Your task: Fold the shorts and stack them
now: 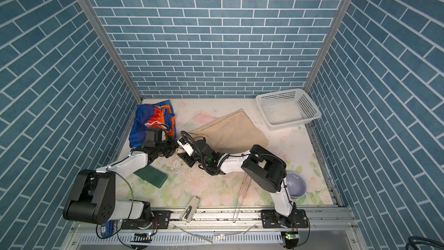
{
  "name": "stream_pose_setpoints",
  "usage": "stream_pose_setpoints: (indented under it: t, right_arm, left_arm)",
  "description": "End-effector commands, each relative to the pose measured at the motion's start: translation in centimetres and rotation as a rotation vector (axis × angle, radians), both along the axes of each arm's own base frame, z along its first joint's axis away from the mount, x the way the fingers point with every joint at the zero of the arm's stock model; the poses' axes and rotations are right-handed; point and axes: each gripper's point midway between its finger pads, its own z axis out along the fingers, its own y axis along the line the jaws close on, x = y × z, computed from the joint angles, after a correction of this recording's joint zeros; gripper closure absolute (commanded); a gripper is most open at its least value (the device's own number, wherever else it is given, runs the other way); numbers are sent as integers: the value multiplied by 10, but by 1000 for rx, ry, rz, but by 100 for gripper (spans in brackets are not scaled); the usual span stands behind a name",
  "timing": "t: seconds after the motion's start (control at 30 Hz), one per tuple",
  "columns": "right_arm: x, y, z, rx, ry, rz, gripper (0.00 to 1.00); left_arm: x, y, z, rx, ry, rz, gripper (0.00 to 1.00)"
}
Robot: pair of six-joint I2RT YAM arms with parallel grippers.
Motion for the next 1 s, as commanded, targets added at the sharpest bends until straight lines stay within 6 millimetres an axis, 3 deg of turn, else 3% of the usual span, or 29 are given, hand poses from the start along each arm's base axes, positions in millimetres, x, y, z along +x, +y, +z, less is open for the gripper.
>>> stream_pose_setpoints:
  t: [0.0, 0.3, 0.37, 0.47, 0.5, 0.77, 0.87, 0.97]
  right_arm:
    - [7, -20, 26, 75, 89, -21, 50]
    - [54, -95, 7, 44, 168, -238, 51]
    - [59, -108, 1, 42, 216, -271, 63]
    - [62, -118, -13, -1, 278, -305, 95]
    - [62, -119, -18, -21, 301, -309, 100]
    - [44, -102, -46, -83, 467, -232, 100]
    - [30, -99, -66, -178, 470, -220, 100]
    - [26, -93, -69, -241, 455, -216, 100]
  left_arm:
    - [-10, 5, 6, 72, 11, -40, 92]
    - [-36, 22, 3, 200, 58, -78, 92]
    - [-40, 26, 5, 228, 64, -83, 92]
    - [-42, 31, 9, 258, 59, -85, 92]
    - [-43, 32, 10, 269, 61, -90, 92]
    - [-40, 34, 18, 287, 53, -93, 92]
    - [-38, 34, 20, 284, 47, -91, 91]
    - [-36, 34, 22, 287, 47, -91, 91]
